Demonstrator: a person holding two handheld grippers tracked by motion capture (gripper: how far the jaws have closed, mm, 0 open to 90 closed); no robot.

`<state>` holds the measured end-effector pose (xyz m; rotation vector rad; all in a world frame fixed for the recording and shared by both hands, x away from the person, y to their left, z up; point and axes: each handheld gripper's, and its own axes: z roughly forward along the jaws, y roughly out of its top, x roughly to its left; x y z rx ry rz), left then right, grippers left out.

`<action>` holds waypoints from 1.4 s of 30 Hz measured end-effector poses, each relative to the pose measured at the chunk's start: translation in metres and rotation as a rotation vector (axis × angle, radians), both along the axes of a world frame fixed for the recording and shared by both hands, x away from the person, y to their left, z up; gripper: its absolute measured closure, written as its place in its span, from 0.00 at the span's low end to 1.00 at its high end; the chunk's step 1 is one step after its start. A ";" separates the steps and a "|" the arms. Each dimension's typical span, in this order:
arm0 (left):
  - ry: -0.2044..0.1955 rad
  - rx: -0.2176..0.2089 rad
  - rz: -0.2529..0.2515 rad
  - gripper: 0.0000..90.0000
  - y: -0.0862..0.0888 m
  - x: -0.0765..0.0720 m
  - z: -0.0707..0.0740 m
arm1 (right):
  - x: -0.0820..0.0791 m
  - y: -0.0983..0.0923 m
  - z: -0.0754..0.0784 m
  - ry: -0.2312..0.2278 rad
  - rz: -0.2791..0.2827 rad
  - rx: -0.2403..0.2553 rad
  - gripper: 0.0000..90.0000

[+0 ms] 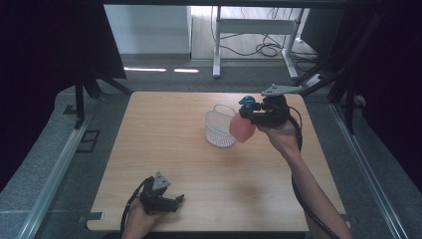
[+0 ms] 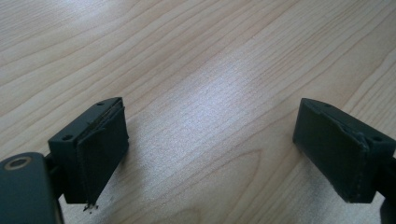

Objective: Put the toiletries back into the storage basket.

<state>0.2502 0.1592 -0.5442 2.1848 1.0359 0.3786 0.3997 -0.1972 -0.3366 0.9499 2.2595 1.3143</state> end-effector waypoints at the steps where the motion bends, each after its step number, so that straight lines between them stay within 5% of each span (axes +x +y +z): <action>1: 0.000 0.000 0.000 0.11 0.000 0.000 0.000 | 0.002 0.002 0.001 -0.002 0.002 0.001 0.59; 17: 0.000 -0.001 0.000 0.11 0.000 0.000 0.000 | 0.026 0.025 0.000 -0.016 -0.007 -0.010 0.59; 42: 0.001 0.000 0.000 0.11 -0.001 0.000 0.000 | 0.056 0.047 -0.023 -0.009 -0.027 -0.010 0.59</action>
